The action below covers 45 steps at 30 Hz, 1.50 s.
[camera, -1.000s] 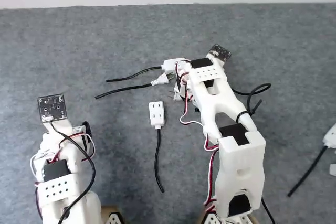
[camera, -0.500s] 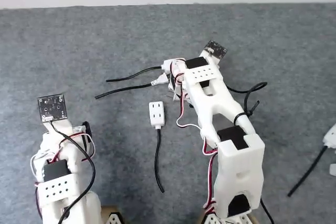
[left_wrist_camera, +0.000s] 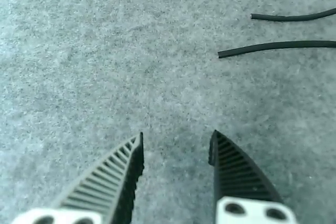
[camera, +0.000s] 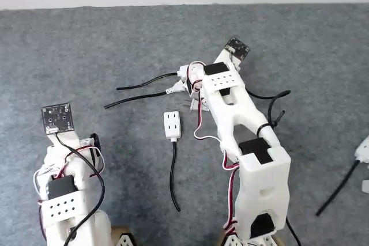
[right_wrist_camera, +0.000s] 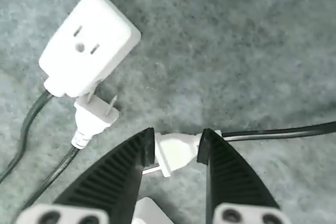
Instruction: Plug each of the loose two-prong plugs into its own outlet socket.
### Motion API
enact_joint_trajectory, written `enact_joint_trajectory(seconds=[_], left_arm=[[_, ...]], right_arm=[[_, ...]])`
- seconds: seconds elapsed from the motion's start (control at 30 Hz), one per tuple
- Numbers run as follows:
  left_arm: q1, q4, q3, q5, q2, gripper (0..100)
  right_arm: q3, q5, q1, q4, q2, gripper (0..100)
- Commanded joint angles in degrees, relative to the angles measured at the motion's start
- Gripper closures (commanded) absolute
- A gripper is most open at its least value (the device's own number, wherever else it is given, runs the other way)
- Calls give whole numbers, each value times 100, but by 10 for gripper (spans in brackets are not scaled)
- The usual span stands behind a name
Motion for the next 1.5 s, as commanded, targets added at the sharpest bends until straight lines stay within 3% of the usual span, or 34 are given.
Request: enact_joint_trajectory(seconds=[0.0,0.53,0.77,1.0,1.23,1.4,1.47], left_arm=[[0,9,-13,-44,-79,804],[0,9,-13,-44,-79,804],[0,9,-13,-53,-79,804],[0,9,-13,-53,-79,804],[-9,9,-13,-53,-79,804],[-9,9,-13,-53,-79,804],[-9,18,-13,-123,-79,804]], right_arm=[[-360,-53,-66,66,31,781],[-1152,-18,-400,1305,673,794],[-1169,721,-585,1938,699,794],[-1169,844,-505,2211,664,794],[-1125,2145,-523,3002,725,794],[-1125,3930,-725,3749,681,794],[-1169,4141,-813,3864,602,794]])
